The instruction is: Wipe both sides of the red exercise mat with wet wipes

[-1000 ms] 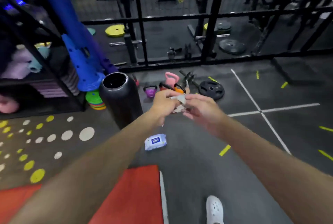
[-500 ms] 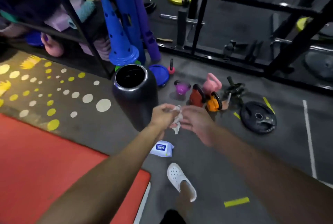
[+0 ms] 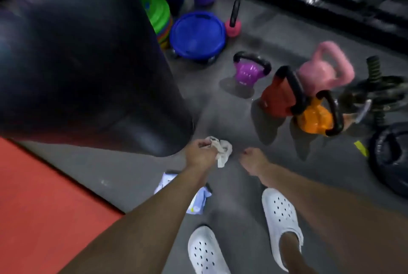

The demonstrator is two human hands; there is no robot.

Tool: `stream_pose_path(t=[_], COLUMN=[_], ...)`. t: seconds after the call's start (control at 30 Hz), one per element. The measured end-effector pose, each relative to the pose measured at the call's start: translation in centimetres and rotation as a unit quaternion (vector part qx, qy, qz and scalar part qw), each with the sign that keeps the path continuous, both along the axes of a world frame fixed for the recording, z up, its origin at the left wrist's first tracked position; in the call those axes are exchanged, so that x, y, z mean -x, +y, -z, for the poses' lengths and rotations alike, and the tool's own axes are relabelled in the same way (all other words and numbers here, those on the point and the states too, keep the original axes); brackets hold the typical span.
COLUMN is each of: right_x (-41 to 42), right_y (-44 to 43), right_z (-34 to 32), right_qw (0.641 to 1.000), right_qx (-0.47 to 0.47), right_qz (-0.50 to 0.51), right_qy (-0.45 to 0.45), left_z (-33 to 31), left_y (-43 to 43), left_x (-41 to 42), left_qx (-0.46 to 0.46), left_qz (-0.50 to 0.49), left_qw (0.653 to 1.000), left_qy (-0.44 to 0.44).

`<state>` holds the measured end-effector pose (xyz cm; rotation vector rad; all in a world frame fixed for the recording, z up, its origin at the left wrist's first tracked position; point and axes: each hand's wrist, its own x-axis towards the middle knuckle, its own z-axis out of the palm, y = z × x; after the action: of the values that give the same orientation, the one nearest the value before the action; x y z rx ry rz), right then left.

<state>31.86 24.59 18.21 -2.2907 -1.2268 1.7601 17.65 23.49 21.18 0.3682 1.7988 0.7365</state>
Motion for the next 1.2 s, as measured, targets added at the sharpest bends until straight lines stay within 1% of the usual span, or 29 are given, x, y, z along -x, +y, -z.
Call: stream_pose_path(t=[0.07, 0.13, 0.2, 0.27, 0.37, 0.43, 0.5, 0.57, 0.63, 0.7, 0.8, 0.87, 0.93, 1.03, 1.13, 1.2], right_x=[0.3, 0.6, 1.5, 2.4, 2.8, 2.8, 2.4, 1.9, 1.8, 2.0, 3.3, 4.2, 5.5, 7.7, 11.2, 14.0], right_y=[1.4, 2.6, 3.7, 4.3, 4.2, 3.9, 3.6, 3.5, 3.9, 4.5, 6.0, 6.9, 8.1, 9.4, 10.2, 10.3], right_z=[6.9, 12.9, 17.2, 20.5, 23.6, 24.3, 23.3, 19.8, 14.2, 7.3, -4.4, -12.0, -19.6, -29.2, -37.4, -42.0], right_qw=[0.999, 0.998, 0.997, 0.996, 0.996, 0.995, 0.992, 0.989, 0.984, 0.975, 0.958, 0.949, 0.943, 0.935, 0.906, 0.873], right_qx=[0.009, 0.019, 0.029, 0.042, 0.075, 0.084, 0.087, 0.047, -0.004, -0.048, -0.103, -0.125, -0.145, -0.215, -0.317, -0.367], right_qz=[-0.036, -0.055, -0.06, -0.048, -0.029, 0.0, 0.048, 0.089, 0.121, 0.147, 0.164, 0.143, 0.083, 0.006, -0.043, -0.066], right_qy=[0.005, 0.022, 0.04, 0.058, 0.042, 0.056, 0.079, 0.106, 0.13, 0.16, 0.213, 0.25, 0.288, 0.281, 0.276, 0.314], left_z=[6.9, 12.7, 17.2, 20.6, 23.4, 23.5, 22.2, 18.9, 13.5, 6.7, -4.8, -11.9, -19.4, -29.3, -36.8, -41.0], left_y=[0.8, 1.4, 1.8, 2.0, 1.8, 1.5, 1.4, 1.4, 1.9, 2.5, 3.9, 4.8, 6.0, 7.0, 7.1, 6.7], left_x=[-0.4, -0.7, -0.6, -0.6, -0.9, -1.0, -1.0, -0.9, -0.9, -0.8, 0.0, 0.6, 1.9, 3.9, 6.5, 8.6], left_qx=[0.013, 0.031, 0.043, 0.058, 0.09, 0.108, 0.119, 0.106, 0.072, 0.042, -0.025, -0.073, -0.122, -0.215, -0.316, -0.381], left_qz=[0.019, 0.028, 0.032, 0.04, 0.058, 0.045, 0.011, -0.038, -0.073, -0.093, -0.12, -0.121, -0.116, -0.101, -0.073, -0.077], left_qw=[0.999, 0.998, 0.997, 0.997, 0.994, 0.993, 0.992, 0.992, 0.991, 0.99, 0.989, 0.987, 0.983, 0.968, 0.946, 0.919], left_qy=[0.03, 0.036, 0.049, 0.044, 0.008, -0.031, -0.045, -0.059, -0.086, -0.098, -0.085, -0.076, -0.074, -0.076, 0.012, 0.068])
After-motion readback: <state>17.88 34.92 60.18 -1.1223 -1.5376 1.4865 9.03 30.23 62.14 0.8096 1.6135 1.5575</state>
